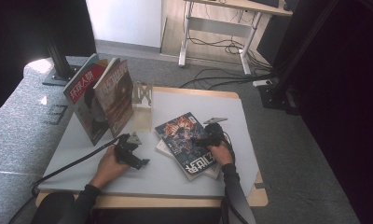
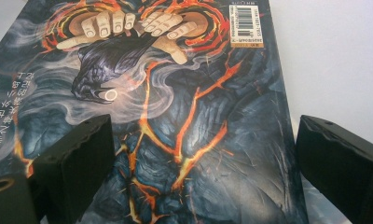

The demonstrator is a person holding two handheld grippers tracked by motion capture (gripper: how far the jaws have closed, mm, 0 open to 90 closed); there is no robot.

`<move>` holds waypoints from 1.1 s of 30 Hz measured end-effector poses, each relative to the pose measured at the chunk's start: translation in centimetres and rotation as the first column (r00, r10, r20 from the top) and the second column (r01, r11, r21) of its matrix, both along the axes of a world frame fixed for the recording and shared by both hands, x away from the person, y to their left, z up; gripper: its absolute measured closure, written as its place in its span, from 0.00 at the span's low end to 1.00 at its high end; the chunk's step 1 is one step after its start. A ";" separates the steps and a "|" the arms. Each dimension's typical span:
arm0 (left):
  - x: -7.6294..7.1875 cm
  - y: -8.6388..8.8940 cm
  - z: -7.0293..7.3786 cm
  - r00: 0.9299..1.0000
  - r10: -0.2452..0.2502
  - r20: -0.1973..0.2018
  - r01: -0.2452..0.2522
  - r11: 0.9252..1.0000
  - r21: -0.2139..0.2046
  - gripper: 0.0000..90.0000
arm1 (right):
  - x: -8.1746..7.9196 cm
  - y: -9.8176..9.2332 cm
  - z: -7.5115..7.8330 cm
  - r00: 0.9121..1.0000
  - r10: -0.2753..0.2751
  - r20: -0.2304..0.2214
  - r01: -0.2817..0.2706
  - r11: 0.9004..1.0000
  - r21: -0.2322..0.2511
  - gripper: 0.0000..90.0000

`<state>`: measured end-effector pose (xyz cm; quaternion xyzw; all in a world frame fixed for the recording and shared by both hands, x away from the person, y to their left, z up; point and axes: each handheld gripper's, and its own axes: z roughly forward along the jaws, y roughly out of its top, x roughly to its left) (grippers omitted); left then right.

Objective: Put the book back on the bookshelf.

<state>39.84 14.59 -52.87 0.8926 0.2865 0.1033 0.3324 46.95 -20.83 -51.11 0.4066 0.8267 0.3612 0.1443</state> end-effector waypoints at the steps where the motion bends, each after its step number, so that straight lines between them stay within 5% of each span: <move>1: 0.0 0.0 0.0 1.000 0.000 -0.001 0.000 1.000 0.001 0.00 | -0.2 0.2 0.0 1.000 0.007 0.001 -0.007 1.000 0.002 0.06; 17: -0.1 0.8 0.9 1.000 -0.014 -0.026 0.014 1.000 0.020 0.00 | -2.3 1.7 0.0 0.995 0.101 -0.013 -0.101 0.995 0.005 0.06; 23: 0.1 1.2 3.0 1.000 -0.003 -0.004 0.003 0.998 -0.065 0.03 | -3.0 2.0 0.0 0.993 0.115 -0.012 -0.115 0.993 0.006 0.06; 33: 1.4 -1.5 3.9 0.997 -0.081 -0.011 0.080 0.994 -0.068 0.00 | -3.6 1.9 0.0 0.997 0.075 0.013 -0.075 0.997 -0.015 0.01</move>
